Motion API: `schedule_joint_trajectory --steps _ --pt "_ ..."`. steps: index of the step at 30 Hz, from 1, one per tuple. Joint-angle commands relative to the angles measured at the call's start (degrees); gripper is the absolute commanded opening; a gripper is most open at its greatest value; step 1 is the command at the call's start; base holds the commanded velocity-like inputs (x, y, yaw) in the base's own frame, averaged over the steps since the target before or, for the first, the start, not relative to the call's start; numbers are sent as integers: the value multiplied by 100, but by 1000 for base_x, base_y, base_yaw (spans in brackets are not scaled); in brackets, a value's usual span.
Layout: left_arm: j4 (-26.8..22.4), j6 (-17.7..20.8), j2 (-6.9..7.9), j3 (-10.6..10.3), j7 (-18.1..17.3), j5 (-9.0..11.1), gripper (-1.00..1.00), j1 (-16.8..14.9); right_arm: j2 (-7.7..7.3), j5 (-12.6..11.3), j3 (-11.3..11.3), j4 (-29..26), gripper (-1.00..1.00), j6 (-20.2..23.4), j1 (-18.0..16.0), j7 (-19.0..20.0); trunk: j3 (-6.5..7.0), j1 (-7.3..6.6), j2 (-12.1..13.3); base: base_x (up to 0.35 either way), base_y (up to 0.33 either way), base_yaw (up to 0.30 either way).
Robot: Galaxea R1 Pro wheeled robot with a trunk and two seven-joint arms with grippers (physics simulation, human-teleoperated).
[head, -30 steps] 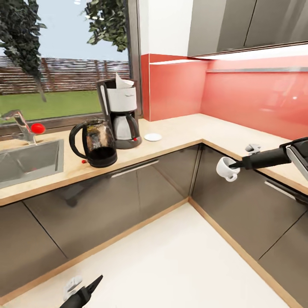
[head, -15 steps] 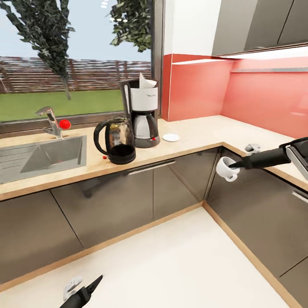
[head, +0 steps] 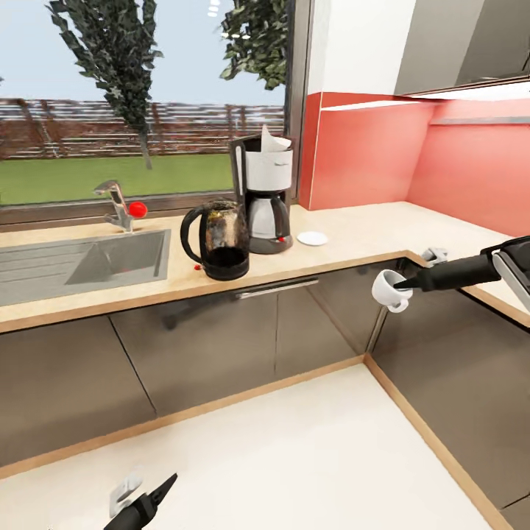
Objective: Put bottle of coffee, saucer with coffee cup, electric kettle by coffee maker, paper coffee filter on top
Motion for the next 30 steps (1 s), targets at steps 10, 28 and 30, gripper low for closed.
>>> schedule_joint_trajectory --steps 10,28,30 --pt "-2 58 -17 17 -26 43 100 -3 -9 -34 17 -1 -100 24 -6 -4 -5 0 -3 0 -200 178" --pt "-2 58 -20 16 -26 43 100 -3 -9 -27 8 -1 -100 29 -6 -1 -5 0 -3 0 -121 141" --pt "-2 58 -20 17 -26 43 100 -3 -9 -28 8 -4 -100 35 -6 8 -5 0 -3 0 -275 2"
